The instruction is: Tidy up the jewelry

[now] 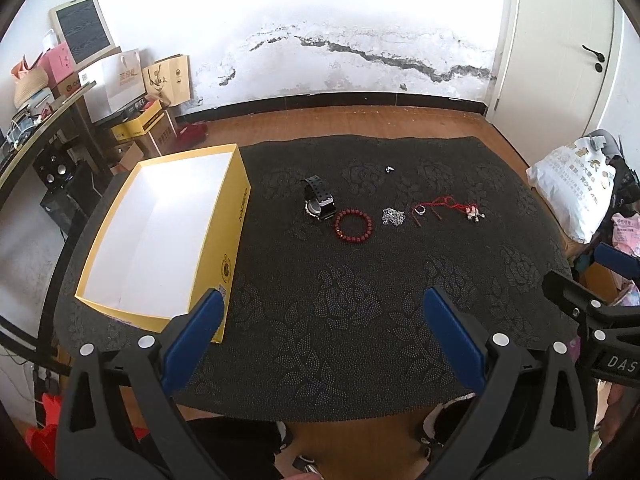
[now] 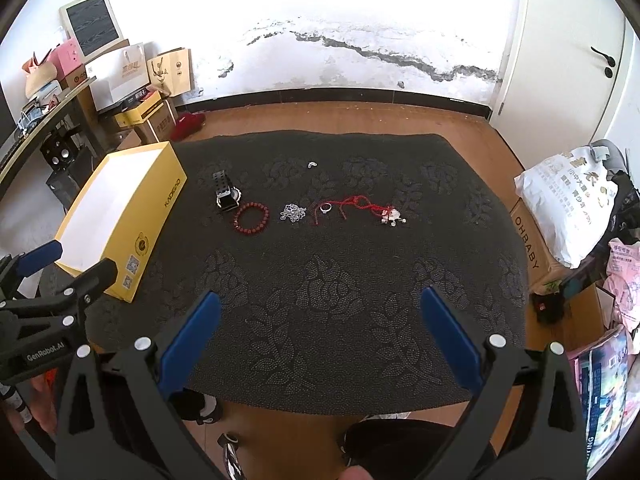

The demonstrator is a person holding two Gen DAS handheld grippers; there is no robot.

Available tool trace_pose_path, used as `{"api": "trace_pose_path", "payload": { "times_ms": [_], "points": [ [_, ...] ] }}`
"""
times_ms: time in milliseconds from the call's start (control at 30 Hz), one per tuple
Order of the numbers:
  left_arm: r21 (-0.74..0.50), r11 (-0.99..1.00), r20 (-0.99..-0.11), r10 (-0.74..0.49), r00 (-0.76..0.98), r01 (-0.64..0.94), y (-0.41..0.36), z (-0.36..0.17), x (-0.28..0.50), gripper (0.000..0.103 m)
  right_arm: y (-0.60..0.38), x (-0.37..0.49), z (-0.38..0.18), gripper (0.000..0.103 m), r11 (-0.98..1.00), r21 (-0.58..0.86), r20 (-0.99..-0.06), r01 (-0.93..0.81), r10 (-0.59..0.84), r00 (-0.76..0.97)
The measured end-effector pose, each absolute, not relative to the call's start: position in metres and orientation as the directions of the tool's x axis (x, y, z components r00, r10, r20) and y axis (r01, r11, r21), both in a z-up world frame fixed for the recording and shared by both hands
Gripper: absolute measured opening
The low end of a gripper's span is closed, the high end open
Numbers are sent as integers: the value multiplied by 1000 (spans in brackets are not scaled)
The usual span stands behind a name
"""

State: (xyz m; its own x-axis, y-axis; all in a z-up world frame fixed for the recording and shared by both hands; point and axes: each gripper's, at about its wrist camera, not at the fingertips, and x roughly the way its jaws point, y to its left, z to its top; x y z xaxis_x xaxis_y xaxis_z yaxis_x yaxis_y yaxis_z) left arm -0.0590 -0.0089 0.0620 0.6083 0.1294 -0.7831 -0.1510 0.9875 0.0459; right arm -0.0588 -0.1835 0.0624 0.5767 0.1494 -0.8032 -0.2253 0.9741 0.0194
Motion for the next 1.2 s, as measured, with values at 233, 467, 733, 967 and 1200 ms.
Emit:
{"api": "trace_pose_path", "payload": {
  "times_ms": [233,467,733,967,1200],
  "points": [
    [49,988,-786,130,604,-149,-9,60,-58,97,-182,-59,63,97,974,16,-800,-225,148,581],
    [52,988,-787,132,603,-148,-11,57,-58,97,-182,-59,62,97,974,15,-802,-228,148,579],
    [53,988,-789,131,601,-147,-11,56,-58,97,-182,-59,63,97,974,12,-801,-225,144,581],
    [53,988,-786,132,604,-147,-13,58,-58,97,-180,-59,62,97,973,10,-802,-229,144,580],
    [51,988,-787,130,603,-146,-12,57,-58,97,-179,-60,62,97,973,8,-801,-231,144,580]
  ]
}}
